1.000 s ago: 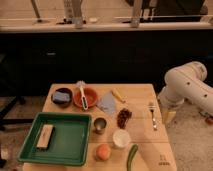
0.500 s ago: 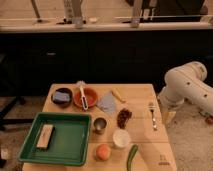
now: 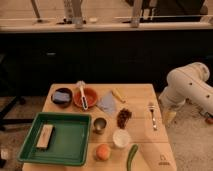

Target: Wipe tray with brush

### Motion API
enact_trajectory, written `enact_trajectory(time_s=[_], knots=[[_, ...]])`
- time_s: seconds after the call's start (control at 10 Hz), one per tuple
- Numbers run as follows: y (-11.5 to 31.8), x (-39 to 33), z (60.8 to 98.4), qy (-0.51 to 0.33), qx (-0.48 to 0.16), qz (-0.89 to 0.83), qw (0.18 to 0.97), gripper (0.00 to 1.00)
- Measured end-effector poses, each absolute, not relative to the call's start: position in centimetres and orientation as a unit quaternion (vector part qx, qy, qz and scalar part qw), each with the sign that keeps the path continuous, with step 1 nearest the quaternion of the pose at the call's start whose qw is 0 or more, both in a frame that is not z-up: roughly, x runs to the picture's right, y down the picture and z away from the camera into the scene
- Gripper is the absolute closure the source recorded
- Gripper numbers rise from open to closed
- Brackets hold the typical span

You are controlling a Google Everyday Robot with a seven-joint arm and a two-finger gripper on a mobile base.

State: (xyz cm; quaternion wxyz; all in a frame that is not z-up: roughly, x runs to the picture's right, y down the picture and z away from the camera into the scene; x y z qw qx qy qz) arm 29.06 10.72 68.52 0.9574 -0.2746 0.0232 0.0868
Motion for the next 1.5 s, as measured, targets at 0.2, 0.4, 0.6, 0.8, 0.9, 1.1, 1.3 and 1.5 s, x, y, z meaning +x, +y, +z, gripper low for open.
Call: enact_trajectory(time_s=[0.2,0.4,0.6,0.8,0.9,1.1,1.3,1.5], knots=[[10.6,28.5,68.4,0.026,-0.268,0.175,0.947,0.2],[10.1,27.9,67.7,0.018,-0.262,0.197,0.945,0.2],[10.0,26.7,67.9,0.016,-0.262,0.201,0.944,0.2],[9.8,23.9,68.8,0.025,-0.263,0.206,0.942,0.2],[9.5,22.6,69.4,0.028,-0.264,0.211,0.941,0.2],[8.6,20.0,71.1,0.035,-0.264,0.214,0.94,0.2],[7.8,18.2,72.3,0.038,-0.266,0.214,0.939,0.2],[7.8,18.4,72.3,0.04,-0.265,0.215,0.939,0.2]])
